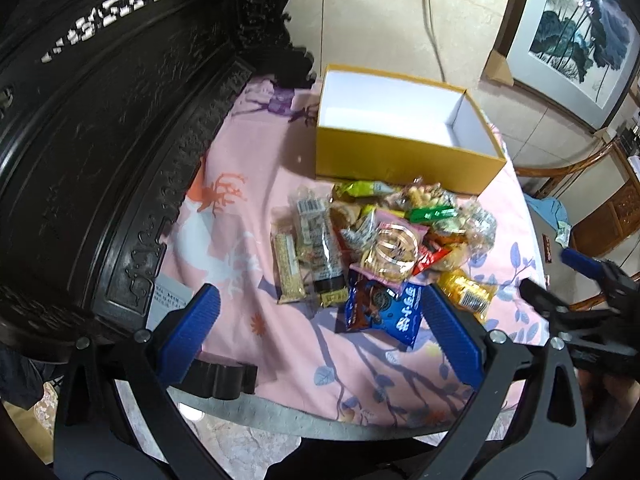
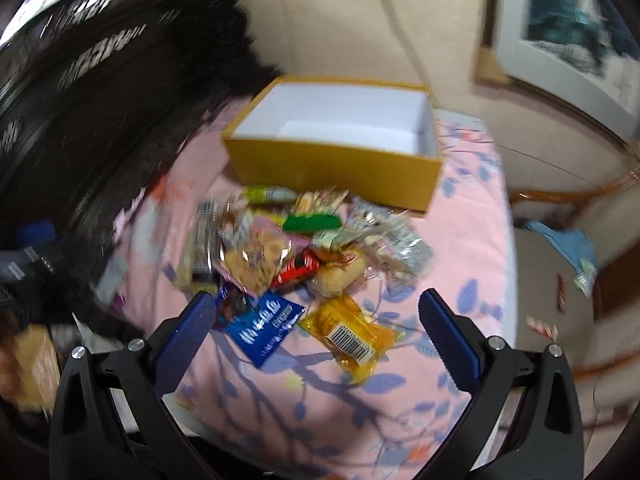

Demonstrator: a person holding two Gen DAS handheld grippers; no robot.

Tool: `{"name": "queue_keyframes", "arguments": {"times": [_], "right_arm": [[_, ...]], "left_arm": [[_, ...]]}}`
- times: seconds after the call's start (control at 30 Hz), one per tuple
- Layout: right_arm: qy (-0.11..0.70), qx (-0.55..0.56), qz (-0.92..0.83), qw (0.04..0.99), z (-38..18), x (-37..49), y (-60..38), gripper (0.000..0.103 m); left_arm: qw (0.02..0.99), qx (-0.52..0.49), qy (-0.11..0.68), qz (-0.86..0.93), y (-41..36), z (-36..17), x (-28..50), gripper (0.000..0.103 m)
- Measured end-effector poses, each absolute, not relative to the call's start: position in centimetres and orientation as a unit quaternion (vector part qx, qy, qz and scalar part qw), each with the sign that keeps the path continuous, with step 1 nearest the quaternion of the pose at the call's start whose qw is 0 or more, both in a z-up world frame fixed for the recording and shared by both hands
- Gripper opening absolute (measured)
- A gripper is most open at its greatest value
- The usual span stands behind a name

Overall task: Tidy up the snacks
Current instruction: 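Grasp the clear tube of brown granules with the left tool while the right tool grasps the yellow pouch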

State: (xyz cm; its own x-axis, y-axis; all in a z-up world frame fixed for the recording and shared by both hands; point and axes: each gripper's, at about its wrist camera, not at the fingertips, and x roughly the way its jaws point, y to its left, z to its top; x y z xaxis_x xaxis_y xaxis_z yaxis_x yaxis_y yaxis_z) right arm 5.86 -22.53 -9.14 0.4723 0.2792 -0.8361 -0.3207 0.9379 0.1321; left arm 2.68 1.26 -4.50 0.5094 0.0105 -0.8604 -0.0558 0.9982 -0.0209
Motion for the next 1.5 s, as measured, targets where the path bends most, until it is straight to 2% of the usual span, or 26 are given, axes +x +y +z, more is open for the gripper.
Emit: {"name": "queue_keyframes", "arguments": {"times": [0.13,0.4,0.5,0.6,0.63,0.77,0.93,1.2,1.27,1.33,1.4,1.43,1.5], "right_arm": [[0.502,-0.094,0.210,0.833,-14.7,7.7,-22.3,0.091],[0.526,-0.205,0.260,0.784,-20.5,8.0,-19.9,0.089],[0.535,-0.222,0.262,0.772,-21.8,8.1,-19.6,0.083],[0.554,-0.231,0.259,0.757,-23.3,8.6,-19.6,0.066],[0.564,-0.226,0.263,0.750,-23.9,8.6,-19.7,0.055],[0.566,-0.206,0.251,0.758,-23.4,8.1,-20.2,0.040],[0.577,-0.137,0.236,0.770,-21.4,6.8,-22.0,0.038],[0.567,-0.015,0.222,0.793,-18.4,4.9,-24.6,0.038],[0.566,0.002,0.223,0.793,-17.9,4.6,-25.2,0.038],[0.565,0.016,0.223,0.794,-17.5,4.5,-25.8,0.038],[0.563,0.030,0.221,0.796,-17.2,4.3,-26.1,0.038],[0.562,0.032,0.219,0.797,-17.2,4.4,-26.1,0.039],[0.562,0.039,0.215,0.798,-17.1,4.2,-26.6,0.039]], "left_arm": [[0.862,-0.021,0.506,0.020,2.1,-5.3,2.7,0.101],[0.855,-0.011,0.519,0.020,3.8,-6.7,2.5,0.101],[0.854,-0.010,0.520,0.016,4.3,-7.1,2.4,0.101],[0.852,-0.010,0.523,0.010,4.8,-7.3,2.4,0.101],[0.851,-0.010,0.524,0.008,4.9,-7.4,2.4,0.101],[0.851,-0.006,0.525,-0.003,5.0,-8.1,2.4,0.101],[0.842,-0.006,0.539,-0.021,3.9,-10.1,3.0,0.101],[0.853,-0.059,0.518,-0.020,2.8,-14.1,6.7,0.101],[0.852,-0.060,0.520,-0.016,2.4,-15.8,8.2,0.093],[0.841,-0.056,0.538,-0.011,2.0,-17.9,9.8,0.064],[0.829,-0.066,0.555,-0.006,2.1,-19.8,11.1,0.042],[0.823,-0.071,0.564,-0.004,2.1,-20.5,11.4,0.038],[0.816,-0.086,0.572,0.000,2.1,-21.7,12.2,0.038]]}}
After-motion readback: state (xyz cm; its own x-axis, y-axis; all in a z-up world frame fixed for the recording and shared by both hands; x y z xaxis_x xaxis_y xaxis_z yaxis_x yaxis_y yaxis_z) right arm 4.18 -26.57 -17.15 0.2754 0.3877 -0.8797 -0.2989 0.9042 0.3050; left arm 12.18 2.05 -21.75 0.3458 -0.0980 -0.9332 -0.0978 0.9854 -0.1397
